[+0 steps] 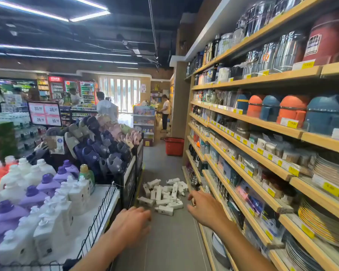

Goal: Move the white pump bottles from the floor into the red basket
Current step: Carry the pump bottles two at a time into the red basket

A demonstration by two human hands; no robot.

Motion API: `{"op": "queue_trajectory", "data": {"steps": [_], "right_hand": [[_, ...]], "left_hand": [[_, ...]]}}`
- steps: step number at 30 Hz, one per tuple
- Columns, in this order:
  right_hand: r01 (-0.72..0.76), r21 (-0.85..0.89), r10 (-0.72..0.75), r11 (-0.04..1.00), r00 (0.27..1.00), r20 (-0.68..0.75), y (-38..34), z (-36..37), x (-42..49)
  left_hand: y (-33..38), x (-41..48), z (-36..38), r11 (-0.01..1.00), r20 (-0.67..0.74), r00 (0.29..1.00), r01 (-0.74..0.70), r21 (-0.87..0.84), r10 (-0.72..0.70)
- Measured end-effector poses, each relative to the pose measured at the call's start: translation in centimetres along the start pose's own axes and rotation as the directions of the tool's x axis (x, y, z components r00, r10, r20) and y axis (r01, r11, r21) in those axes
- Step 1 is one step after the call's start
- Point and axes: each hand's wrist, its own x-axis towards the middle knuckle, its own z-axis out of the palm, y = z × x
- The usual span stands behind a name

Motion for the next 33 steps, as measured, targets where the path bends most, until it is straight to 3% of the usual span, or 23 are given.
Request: {"op": "queue_trajectory", "data": {"steps": [15, 24, 33], "right_hand": [[-0.036, -0.144, 0.032, 0.989, 0.999, -0.030, -1.7, 2.5, 2.8], [-0.067, -0.121, 0.072, 0.990, 0.997, 0.038, -0.7, 4.3, 5.1], [-0.092, -0.103, 0.096, 0.990, 0.995, 0.033, 6.1, 7.0, 13.4]], "left_hand": [[-5.2, 4.1, -1.2, 0.996, -0.121, 0.992, -0.029, 0.079, 0.038], [-6.8, 7.2, 1.0, 0.998, -0.035, 0.999, -0.033, 0.058, 0.035], [-7.0, 17.2, 3.9, 0.996, 0.019, 0.999, -0.031, 0.084, 0.029]]}}
